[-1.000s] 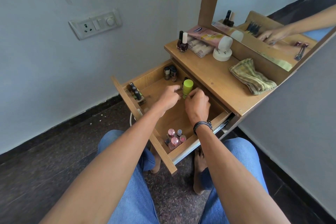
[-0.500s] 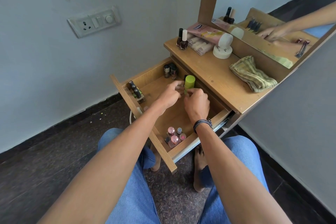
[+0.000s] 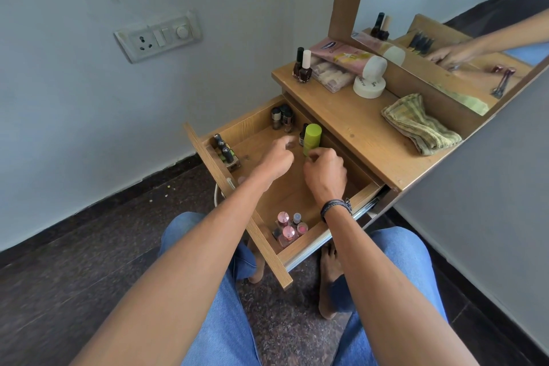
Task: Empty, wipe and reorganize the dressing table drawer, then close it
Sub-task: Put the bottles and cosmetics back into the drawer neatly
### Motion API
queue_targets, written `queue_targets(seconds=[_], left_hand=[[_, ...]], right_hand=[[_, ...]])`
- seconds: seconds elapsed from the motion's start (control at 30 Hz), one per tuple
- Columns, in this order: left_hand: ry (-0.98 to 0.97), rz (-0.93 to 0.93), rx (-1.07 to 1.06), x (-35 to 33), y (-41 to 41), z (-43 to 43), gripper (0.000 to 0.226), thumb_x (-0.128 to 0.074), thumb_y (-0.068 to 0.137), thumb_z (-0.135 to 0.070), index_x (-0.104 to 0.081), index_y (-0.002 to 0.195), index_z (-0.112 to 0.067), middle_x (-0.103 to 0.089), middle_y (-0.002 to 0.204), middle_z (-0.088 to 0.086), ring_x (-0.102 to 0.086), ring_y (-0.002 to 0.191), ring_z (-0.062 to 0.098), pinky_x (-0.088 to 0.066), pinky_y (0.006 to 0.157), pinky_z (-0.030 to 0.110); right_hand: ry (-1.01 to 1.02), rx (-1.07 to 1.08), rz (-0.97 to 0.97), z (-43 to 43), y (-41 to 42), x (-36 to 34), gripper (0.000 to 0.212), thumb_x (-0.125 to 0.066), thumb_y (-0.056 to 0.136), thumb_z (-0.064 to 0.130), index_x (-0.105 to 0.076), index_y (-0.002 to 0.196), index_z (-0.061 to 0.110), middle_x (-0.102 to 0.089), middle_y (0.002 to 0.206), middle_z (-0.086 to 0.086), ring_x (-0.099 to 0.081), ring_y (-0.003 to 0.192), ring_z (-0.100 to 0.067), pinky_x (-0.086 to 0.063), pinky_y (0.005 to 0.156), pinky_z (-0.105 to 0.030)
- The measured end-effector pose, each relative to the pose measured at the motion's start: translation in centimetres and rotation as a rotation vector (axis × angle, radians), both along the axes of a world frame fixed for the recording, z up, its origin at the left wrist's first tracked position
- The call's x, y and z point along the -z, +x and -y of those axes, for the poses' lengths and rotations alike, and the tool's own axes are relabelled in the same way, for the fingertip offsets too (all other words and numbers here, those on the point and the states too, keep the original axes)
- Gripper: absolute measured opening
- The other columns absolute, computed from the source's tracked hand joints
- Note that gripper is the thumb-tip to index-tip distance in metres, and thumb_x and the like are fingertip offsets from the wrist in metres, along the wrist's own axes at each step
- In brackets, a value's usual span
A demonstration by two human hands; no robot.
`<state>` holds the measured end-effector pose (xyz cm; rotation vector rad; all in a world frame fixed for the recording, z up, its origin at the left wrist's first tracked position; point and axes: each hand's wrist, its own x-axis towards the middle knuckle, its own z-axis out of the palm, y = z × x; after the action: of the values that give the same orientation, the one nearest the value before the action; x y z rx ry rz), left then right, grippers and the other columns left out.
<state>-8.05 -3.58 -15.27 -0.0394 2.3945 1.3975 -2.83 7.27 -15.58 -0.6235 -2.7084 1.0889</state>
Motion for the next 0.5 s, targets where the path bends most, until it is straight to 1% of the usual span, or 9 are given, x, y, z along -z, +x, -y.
queue_targets(seconds=[0.07,0.13,0.17,0.23,0.33,0.4,0.5], left_hand=[[-0.013,-0.010,-0.003,0.13,-0.04,0.06,0.062,-0.043,0.091,0.007,-0.048,0.145,-0.021,-0.051,0.147,-0.001,-0.043,0.136,0.018,-0.036,0.107,0.030],[-0.007,-0.015,-0.008,0.15,-0.13,0.03,0.062,-0.043,0.091,0.007,-0.048,0.146,-0.022,-0.050,0.147,-0.001,-0.043,0.136,0.018,-0.035,0.105,0.030],[-0.004,-0.017,-0.012,0.14,-0.20,0.01,0.062,-0.043,0.092,0.007,-0.047,0.146,-0.022,-0.050,0.148,-0.001,-0.043,0.137,0.018,-0.035,0.106,0.031],[0.000,-0.021,-0.021,0.11,-0.21,0.01,0.062,-0.043,0.092,0.007,-0.047,0.147,-0.022,-0.050,0.147,-0.001,-0.044,0.136,0.019,-0.036,0.110,0.033],[0.005,-0.033,-0.040,0.16,-0.25,0.14,0.061,-0.042,0.092,0.007,-0.049,0.145,-0.022,-0.053,0.144,-0.001,-0.048,0.133,0.019,-0.040,0.113,0.043],[0.013,-0.057,-0.059,0.06,-0.31,0.23,0.060,-0.041,0.092,0.008,-0.051,0.144,-0.021,-0.055,0.142,-0.001,-0.051,0.131,0.018,-0.041,0.112,0.043],[0.037,-0.116,-0.097,-0.22,-0.41,0.31,0.060,-0.042,0.091,0.009,-0.053,0.142,-0.019,-0.057,0.138,0.000,-0.055,0.125,0.017,-0.045,0.108,0.040]], right_hand=[[-0.008,0.002,-0.001,0.01,-0.02,0.03,0.024,-0.057,0.095,0.016,-0.075,0.109,0.019,-0.073,0.099,-0.006,-0.068,0.086,-0.028,-0.043,0.067,-0.027],[-0.007,0.007,-0.010,-0.02,-0.10,0.06,0.021,-0.057,0.094,0.016,-0.076,0.104,0.019,-0.069,0.091,-0.002,-0.060,0.074,-0.021,-0.041,0.064,-0.026],[-0.006,0.009,-0.015,-0.05,-0.16,0.04,0.020,-0.058,0.094,0.016,-0.076,0.103,0.019,-0.066,0.088,0.000,-0.056,0.072,-0.018,-0.041,0.064,-0.026],[-0.005,0.005,-0.026,-0.05,-0.23,0.03,0.020,-0.057,0.094,0.017,-0.076,0.102,0.020,-0.068,0.089,0.000,-0.056,0.072,-0.017,-0.044,0.064,-0.027],[-0.028,-0.023,-0.063,0.14,-0.13,-0.01,0.019,-0.057,0.095,0.018,-0.076,0.098,0.020,-0.073,0.094,-0.002,-0.065,0.076,-0.019,-0.054,0.065,-0.032],[-0.057,-0.049,-0.118,0.22,-0.11,-0.19,0.019,-0.057,0.094,0.018,-0.076,0.096,0.020,-0.075,0.095,0.000,-0.069,0.081,-0.020,-0.059,0.071,-0.037],[-0.085,-0.088,-0.253,0.21,0.07,-0.81,0.018,-0.060,0.095,0.018,-0.077,0.099,0.019,-0.075,0.098,0.004,-0.068,0.085,-0.012,-0.059,0.078,-0.036]])
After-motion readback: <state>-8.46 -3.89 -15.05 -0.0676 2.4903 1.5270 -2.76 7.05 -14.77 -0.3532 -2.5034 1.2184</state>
